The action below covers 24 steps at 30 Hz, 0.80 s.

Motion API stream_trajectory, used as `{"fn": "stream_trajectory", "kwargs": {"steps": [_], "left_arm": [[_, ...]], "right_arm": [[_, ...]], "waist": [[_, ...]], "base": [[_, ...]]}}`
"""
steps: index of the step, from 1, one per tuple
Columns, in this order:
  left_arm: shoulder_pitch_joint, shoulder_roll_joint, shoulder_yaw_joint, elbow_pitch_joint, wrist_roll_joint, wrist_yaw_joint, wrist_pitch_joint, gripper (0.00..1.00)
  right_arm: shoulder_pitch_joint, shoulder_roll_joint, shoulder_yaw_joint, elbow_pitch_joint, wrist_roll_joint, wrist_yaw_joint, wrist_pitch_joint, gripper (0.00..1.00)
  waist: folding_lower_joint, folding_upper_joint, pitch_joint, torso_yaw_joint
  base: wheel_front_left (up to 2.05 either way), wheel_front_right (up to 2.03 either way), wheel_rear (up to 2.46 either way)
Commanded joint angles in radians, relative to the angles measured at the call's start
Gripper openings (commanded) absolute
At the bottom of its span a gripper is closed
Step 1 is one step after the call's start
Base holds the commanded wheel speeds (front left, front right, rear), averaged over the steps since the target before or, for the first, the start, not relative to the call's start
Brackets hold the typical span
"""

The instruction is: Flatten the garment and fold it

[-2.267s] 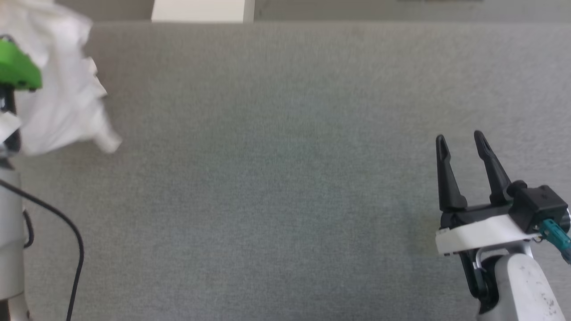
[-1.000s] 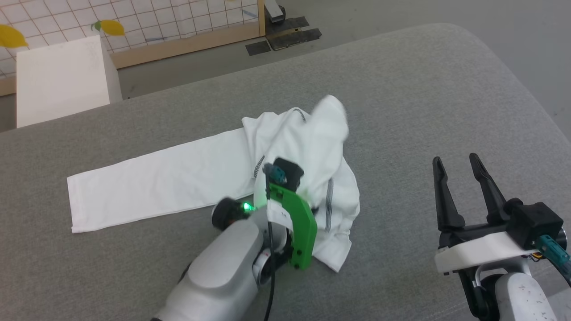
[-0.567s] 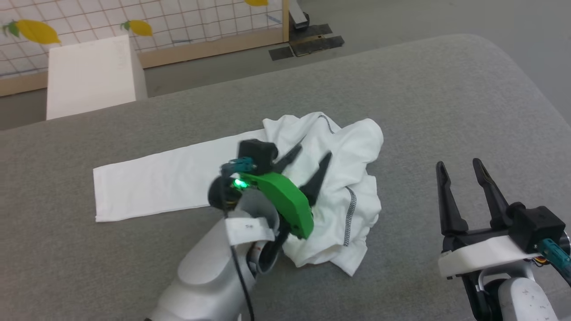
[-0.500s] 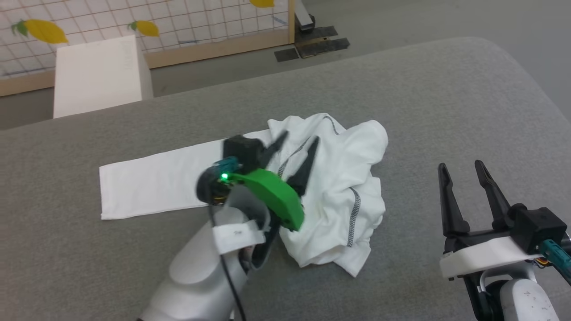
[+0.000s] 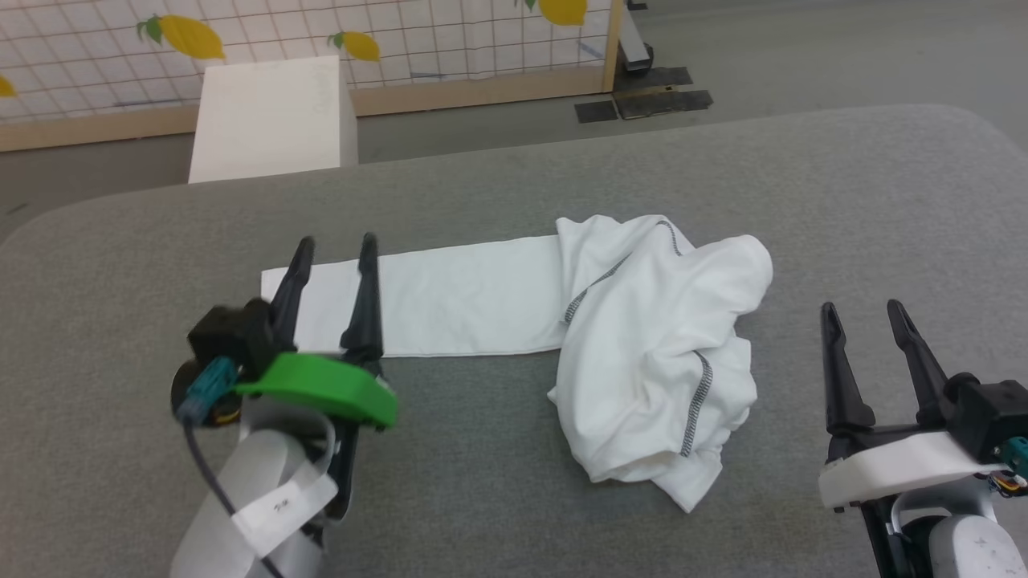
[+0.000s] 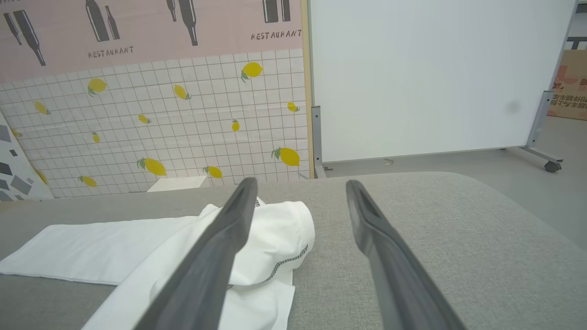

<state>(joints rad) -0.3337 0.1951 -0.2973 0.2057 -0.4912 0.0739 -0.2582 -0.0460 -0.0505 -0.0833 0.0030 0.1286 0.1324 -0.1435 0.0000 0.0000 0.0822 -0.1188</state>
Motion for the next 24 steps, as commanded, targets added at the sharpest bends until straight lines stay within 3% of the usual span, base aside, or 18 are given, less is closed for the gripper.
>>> {"fn": "stream_trajectory", "kwargs": {"steps": [1,5,11,21,22,23,24], "left_arm": [[0.040,0.000,0.023,-0.011,0.022,-0.009,-0.003,1.00],[0.118,-0.022,0.102,-0.048,0.068,-0.023,-0.003,1.00],[0.206,-0.078,0.190,-0.095,0.126,-0.059,-0.003,1.00],[0.213,-0.136,0.265,-0.128,0.175,-0.122,-0.004,1.00],[0.212,-0.138,0.266,-0.127,0.177,-0.126,-0.004,1.00],[0.211,-0.140,0.268,-0.126,0.179,-0.130,-0.004,1.00],[0.210,-0.141,0.269,-0.124,0.180,-0.132,-0.004,1.00]], "right_arm": [[0.018,0.000,-0.006,0.000,0.003,-0.002,0.011,1.00],[0.028,0.000,-0.013,0.009,0.015,-0.002,0.063,1.00],[0.014,0.000,-0.005,0.072,0.029,-0.002,0.250,1.00],[-0.038,0.000,0.034,0.124,0.124,-0.002,0.535,1.00],[-0.040,0.000,0.035,0.124,0.126,-0.002,0.549,0.87],[-0.042,0.000,0.033,0.123,0.127,-0.002,0.564,0.43],[-0.043,0.000,0.036,0.120,0.125,-0.002,0.573,0.16]], "waist": [[0.0000,0.0000,0.000,0.024],[0.0000,0.0000,0.002,0.043],[0.0000,0.0000,0.029,0.073],[0.0000,0.0000,0.090,0.133],[0.0000,0.0000,0.092,0.137],[0.0000,0.0000,0.095,0.140],[0.0000,0.0000,0.096,0.143]], "base": [[0.00,0.00,0.00],[0.00,0.00,0.00],[0.00,0.00,0.00],[0.00,0.00,0.00],[0.00,0.00,0.00],[0.00,0.00,0.00],[0.00,0.00,0.00]]}}
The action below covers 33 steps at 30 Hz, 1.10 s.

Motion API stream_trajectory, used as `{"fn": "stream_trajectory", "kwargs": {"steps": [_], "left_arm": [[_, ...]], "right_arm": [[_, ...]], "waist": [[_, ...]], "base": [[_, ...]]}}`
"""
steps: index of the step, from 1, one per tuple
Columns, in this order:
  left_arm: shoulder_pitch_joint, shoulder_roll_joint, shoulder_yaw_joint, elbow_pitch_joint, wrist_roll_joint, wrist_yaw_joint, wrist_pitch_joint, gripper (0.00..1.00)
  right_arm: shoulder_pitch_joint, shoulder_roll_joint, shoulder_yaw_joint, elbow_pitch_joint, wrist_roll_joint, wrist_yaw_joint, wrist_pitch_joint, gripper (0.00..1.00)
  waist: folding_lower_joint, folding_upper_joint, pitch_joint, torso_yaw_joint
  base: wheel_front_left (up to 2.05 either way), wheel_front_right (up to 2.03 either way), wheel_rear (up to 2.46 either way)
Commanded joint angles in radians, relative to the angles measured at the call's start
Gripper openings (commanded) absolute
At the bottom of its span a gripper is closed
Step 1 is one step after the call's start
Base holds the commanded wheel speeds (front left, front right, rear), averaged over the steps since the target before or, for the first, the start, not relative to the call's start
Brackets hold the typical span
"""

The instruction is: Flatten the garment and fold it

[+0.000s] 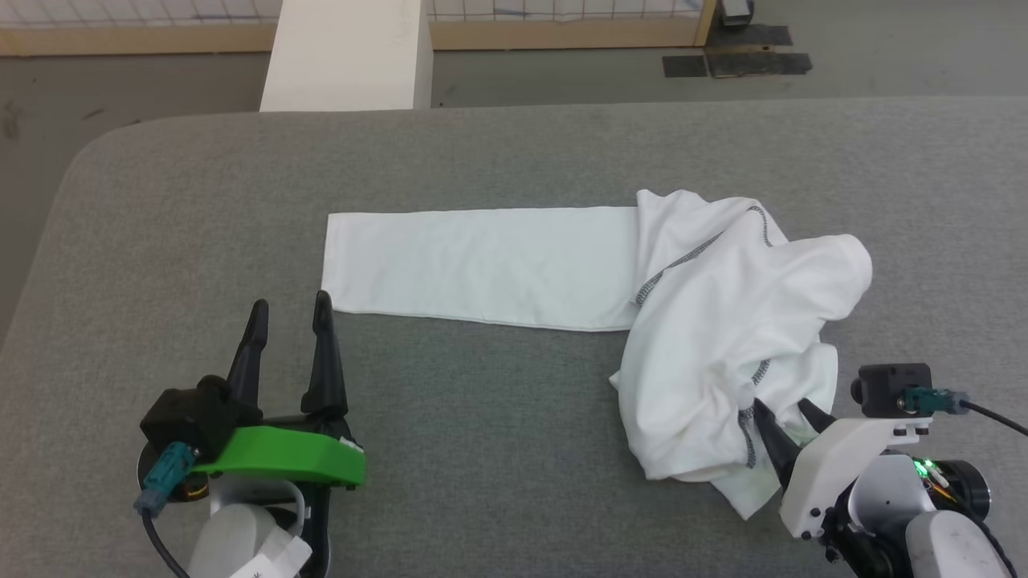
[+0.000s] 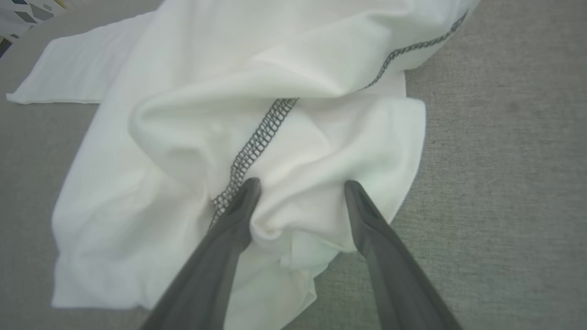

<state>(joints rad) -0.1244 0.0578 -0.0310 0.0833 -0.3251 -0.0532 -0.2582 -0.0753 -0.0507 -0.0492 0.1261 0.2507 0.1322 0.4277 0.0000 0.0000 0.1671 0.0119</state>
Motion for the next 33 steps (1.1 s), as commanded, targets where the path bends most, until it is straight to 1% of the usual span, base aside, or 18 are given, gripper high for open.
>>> {"fn": "stream_trajectory", "kwargs": {"steps": [1,5,6,11,15,16,17,18,21,23,25,26,29,30,33], "left_arm": [[-0.001,-0.005,0.004,0.001,0.016,-0.008,-0.004,1.00],[0.000,-0.007,0.013,0.009,0.018,-0.012,-0.004,1.00],[0.007,-0.007,0.010,0.017,0.007,-0.011,-0.004,1.00],[0.019,-0.007,0.000,0.018,0.003,-0.010,-0.004,1.00],[0.025,-0.007,-0.008,0.026,0.005,-0.008,-0.004,1.00],[0.028,-0.007,-0.009,0.028,0.006,-0.008,-0.004,1.00],[0.030,-0.007,-0.011,0.030,0.007,-0.008,-0.004,1.00],[0.032,-0.007,-0.011,0.032,0.008,-0.008,-0.004,1.00],[0.031,-0.007,-0.017,0.046,0.012,-0.009,-0.004,1.00],[0.018,-0.007,-0.027,0.059,0.013,-0.009,-0.004,1.00],[-0.007,-0.007,-0.046,0.073,0.027,-0.004,-0.004,1.00],[-0.027,-0.008,-0.061,0.083,0.032,-0.004,-0.004,1.00],[-0.110,-0.008,-0.109,0.116,0.042,-0.009,0.011,1.00],[-0.150,-0.008,-0.130,0.132,0.043,-0.009,0.031,1.00],[-0.271,-0.008,-0.182,0.185,0.046,-0.002,0.095,1.00]], "right_arm": [[-0.016,0.001,-0.002,-0.009,0.005,-0.002,0.002,0.00],[-0.009,0.001,-0.034,-0.031,-0.015,-0.002,-0.004,0.00],[0.023,0.001,-0.170,-0.078,-0.071,-0.002,-0.053,0.00],[0.067,0.001,-0.385,-0.095,-0.137,-0.002,-0.056,0.00],[0.079,0.001,-0.519,-0.061,-0.174,-0.002,-0.024,0.00],[0.080,0.001,-0.535,-0.054,-0.176,-0.002,-0.015,0.39],[0.076,0.001,-0.543,-0.049,-0.170,-0.002,-0.014,0.98],[0.075,0.001,-0.539,-0.049,-0.164,-0.002,-0.020,1.00],[0.076,0.001,-0.478,-0.068,-0.130,-0.002,-0.078,1.00],[0.081,0.001,-0.416,-0.098,-0.127,-0.002,-0.149,1.00],[0.081,0.001,-0.334,-0.121,-0.086,-0.002,-0.226,1.00],[0.083,0.001,-0.279,-0.134,-0.070,-0.002,-0.264,1.00],[0.079,0.001,-0.169,-0.161,-0.075,-0.002,-0.361,1.00],[0.074,0.001,-0.129,-0.166,-0.080,-0.002,-0.393,1.00],[0.063,0.001,-0.055,-0.169,-0.083,-0.002,-0.470,1.00]], "waist": [[0.0000,0.0000,0.012,0.014],[0.0000,0.0000,0.007,0.010],[0.0000,0.0000,-0.014,-0.010],[0.0000,0.0000,-0.036,-0.034],[0.0000,0.0000,-0.048,-0.054],[0.0000,0.0000,-0.051,-0.057],[0.0000,0.0000,-0.055,-0.063],[0.0000,0.0000,-0.058,-0.067],[0.0000,0.0000,-0.066,-0.086],[0.0000,0.0000,-0.064,-0.099],[0.0000,0.0000,-0.054,-0.118],[0.0000,0.0000,-0.045,-0.131],[0.0000,0.0000,-0.006,-0.162],[0.0000,0.0000,0.011,-0.173],[0.0000,0.0000,0.050,-0.201]], "base": [[0.00,0.00,0.00],[0.00,0.00,0.00],[0.00,0.00,0.00],[0.00,0.00,0.00],[0.00,0.00,0.00],[0.00,0.00,0.00],[0.00,0.00,0.00],[0.00,0.00,0.00],[0.00,0.00,0.00],[0.00,0.00,0.00],[0.00,0.00,0.00],[0.00,0.00,0.00],[0.00,0.00,0.00],[0.00,0.00,0.00],[0.00,0.00,0.00]]}}
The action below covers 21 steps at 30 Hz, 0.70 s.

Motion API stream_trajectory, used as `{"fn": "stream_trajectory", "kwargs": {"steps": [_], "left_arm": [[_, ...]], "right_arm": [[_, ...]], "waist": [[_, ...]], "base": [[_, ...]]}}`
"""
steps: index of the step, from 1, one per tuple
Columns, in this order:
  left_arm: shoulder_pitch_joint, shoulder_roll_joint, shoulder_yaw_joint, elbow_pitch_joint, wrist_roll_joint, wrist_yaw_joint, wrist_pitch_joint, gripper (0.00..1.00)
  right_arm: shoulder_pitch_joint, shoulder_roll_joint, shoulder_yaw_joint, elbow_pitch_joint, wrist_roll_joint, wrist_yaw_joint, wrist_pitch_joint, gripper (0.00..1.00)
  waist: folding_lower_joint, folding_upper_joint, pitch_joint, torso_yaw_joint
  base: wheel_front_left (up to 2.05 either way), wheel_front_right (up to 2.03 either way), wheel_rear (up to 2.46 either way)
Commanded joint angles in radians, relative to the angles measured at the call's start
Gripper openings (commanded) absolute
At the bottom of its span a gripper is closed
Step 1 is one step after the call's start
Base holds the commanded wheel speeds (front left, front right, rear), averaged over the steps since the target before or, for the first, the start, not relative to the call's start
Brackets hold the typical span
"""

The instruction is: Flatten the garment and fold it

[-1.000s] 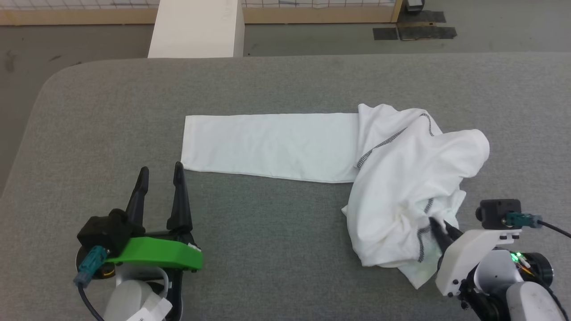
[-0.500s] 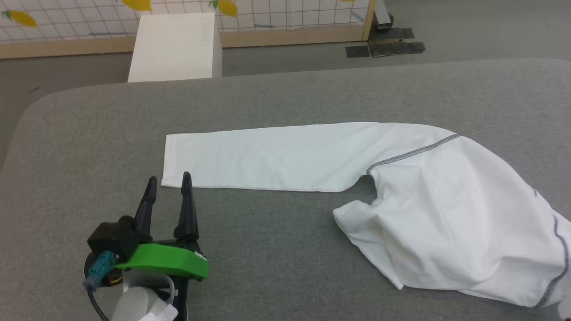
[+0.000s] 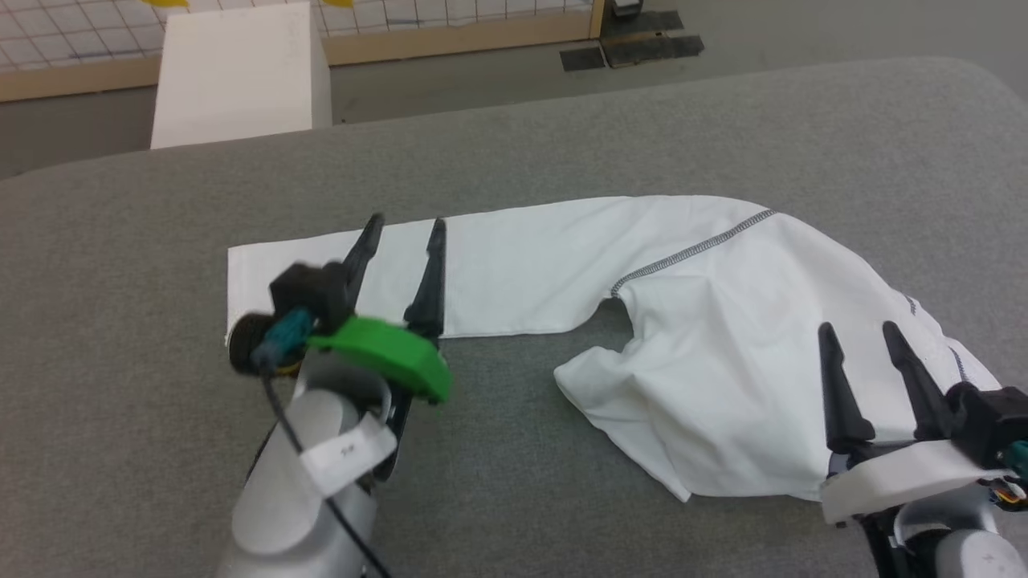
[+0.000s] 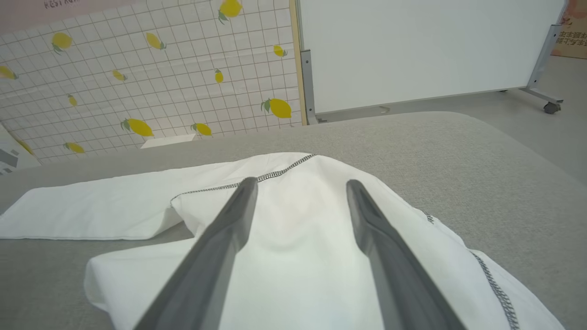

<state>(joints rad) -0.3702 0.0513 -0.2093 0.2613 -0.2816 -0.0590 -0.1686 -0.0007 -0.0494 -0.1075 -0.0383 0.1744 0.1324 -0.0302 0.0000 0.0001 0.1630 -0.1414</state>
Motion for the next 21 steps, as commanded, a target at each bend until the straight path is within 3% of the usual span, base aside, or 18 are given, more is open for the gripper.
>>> {"fn": "stream_trajectory", "kwargs": {"steps": [1,7,14,21], "left_arm": [[-0.076,-0.001,-0.024,0.036,0.006,0.004,0.039,1.00],[-0.333,-0.001,-0.093,0.214,0.030,0.037,0.239,1.00],[-0.555,0.008,-0.140,0.410,0.051,0.017,0.541,1.00],[-0.699,0.070,-0.182,0.552,0.096,0.023,0.826,1.00]], "right_arm": [[-0.022,-0.001,0.026,-0.005,-0.009,-0.002,-0.038,1.00],[-0.095,-0.001,0.111,0.014,0.005,-0.002,-0.130,1.00],[-0.162,-0.001,0.180,0.043,0.047,-0.002,-0.167,1.00],[-0.207,-0.001,0.235,0.069,0.098,-0.002,-0.194,1.00]], "waist": [[0.0000,-0.0001,0.073,-0.063],[0.0000,-0.0001,0.165,-0.144],[0.0000,-0.0001,0.255,-0.222],[0.0000,-0.0001,0.321,-0.280]], "base": [[0.00,0.00,0.00],[0.00,0.00,0.00],[0.00,0.00,0.00],[0.00,0.00,0.00]]}}
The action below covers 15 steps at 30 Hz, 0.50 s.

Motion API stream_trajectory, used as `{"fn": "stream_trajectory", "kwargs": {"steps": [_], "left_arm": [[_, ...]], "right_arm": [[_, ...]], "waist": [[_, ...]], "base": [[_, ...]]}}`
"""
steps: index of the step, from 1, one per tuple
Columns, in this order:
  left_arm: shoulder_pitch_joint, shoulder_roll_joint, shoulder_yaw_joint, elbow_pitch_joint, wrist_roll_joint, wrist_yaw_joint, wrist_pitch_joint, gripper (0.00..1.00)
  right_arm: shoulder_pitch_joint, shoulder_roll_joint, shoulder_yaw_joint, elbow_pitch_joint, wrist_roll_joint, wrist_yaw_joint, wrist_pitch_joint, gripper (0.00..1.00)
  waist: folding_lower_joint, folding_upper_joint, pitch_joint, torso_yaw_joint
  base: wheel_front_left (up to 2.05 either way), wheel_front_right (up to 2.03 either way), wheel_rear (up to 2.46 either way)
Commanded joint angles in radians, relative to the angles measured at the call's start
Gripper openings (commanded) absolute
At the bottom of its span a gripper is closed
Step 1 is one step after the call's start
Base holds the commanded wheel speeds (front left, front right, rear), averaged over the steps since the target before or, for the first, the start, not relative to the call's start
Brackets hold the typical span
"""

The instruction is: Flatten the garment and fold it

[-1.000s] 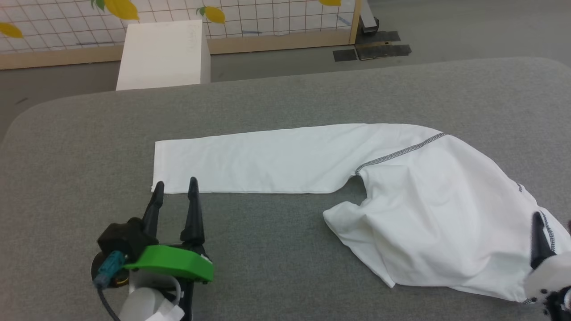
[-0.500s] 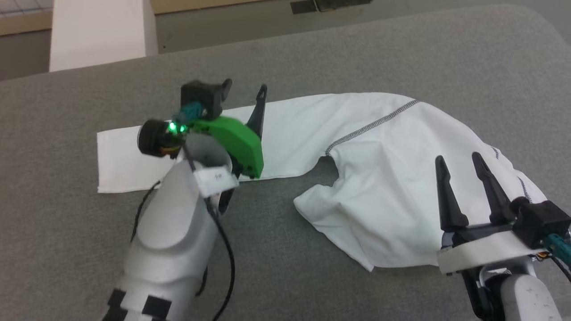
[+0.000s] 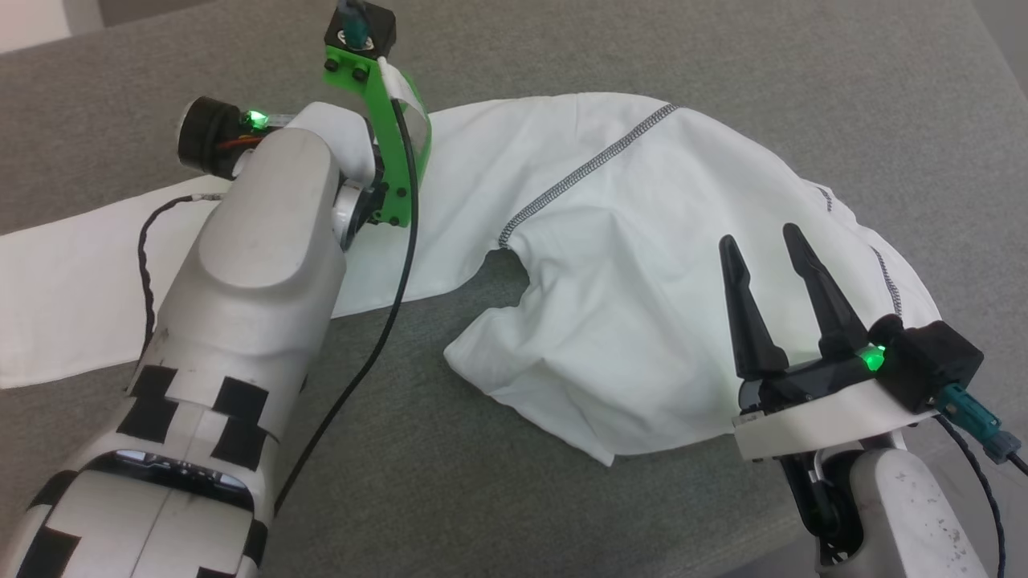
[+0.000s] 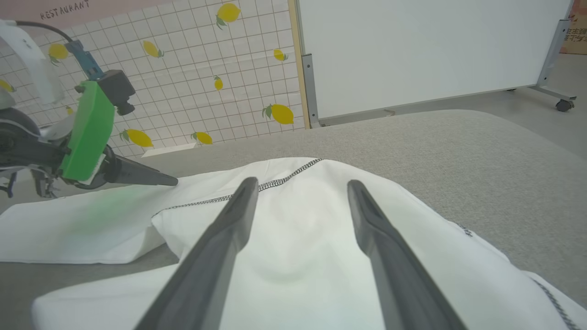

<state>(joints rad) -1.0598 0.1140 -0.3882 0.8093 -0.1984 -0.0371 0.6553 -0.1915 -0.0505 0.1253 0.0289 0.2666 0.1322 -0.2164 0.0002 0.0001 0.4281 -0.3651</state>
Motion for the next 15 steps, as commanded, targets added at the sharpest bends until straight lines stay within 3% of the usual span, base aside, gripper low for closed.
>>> {"fn": "stream_trajectory", "kwargs": {"steps": [1,5,6,7,8,11,15], "left_arm": [[-0.016,0.014,-0.004,0.019,0.012,-0.001,0.031,1.00],[-0.011,0.015,0.005,0.053,-0.018,-0.009,0.122,0.98],[-0.003,0.012,0.007,0.060,-0.030,-0.015,0.151,0.36],[0.005,0.009,0.007,0.065,-0.039,-0.020,0.177,0.07],[0.016,0.005,0.006,0.066,-0.051,-0.028,0.206,0.00],[0.046,-0.003,0.010,0.041,-0.082,-0.043,0.238,0.00],[0.099,-0.008,0.032,-0.048,-0.119,-0.051,0.143,0.00]], "right_arm": [[-0.020,0.000,0.005,0.007,0.010,-0.002,-0.012,1.00],[-0.025,0.000,0.006,0.021,0.017,-0.002,-0.025,1.00],[-0.024,0.000,0.005,0.024,0.017,-0.002,-0.027,1.00],[-0.024,0.000,0.003,0.027,0.017,-0.002,-0.029,1.00],[-0.025,0.000,0.000,0.031,0.017,-0.002,-0.031,1.00],[-0.029,0.000,-0.012,0.039,0.015,-0.002,-0.034,1.00],[-0.030,0.000,-0.031,0.042,-0.004,-0.002,-0.035,1.00]], "waist": [[-0.0002,-0.0001,0.062,-0.061],[-0.0002,-0.0001,0.074,-0.065],[-0.0002,-0.0001,0.074,-0.064],[-0.0002,-0.0001,0.074,-0.062],[-0.0002,-0.0001,0.073,-0.058],[-0.0002,-0.0001,0.060,-0.043],[-0.0002,-0.0001,0.024,-0.007]], "base": [[0.00,0.00,0.00],[0.00,0.00,0.00],[0.00,0.00,0.00],[0.00,0.00,0.00],[0.00,0.00,0.00],[0.00,0.00,0.00],[0.00,0.00,0.00]]}}
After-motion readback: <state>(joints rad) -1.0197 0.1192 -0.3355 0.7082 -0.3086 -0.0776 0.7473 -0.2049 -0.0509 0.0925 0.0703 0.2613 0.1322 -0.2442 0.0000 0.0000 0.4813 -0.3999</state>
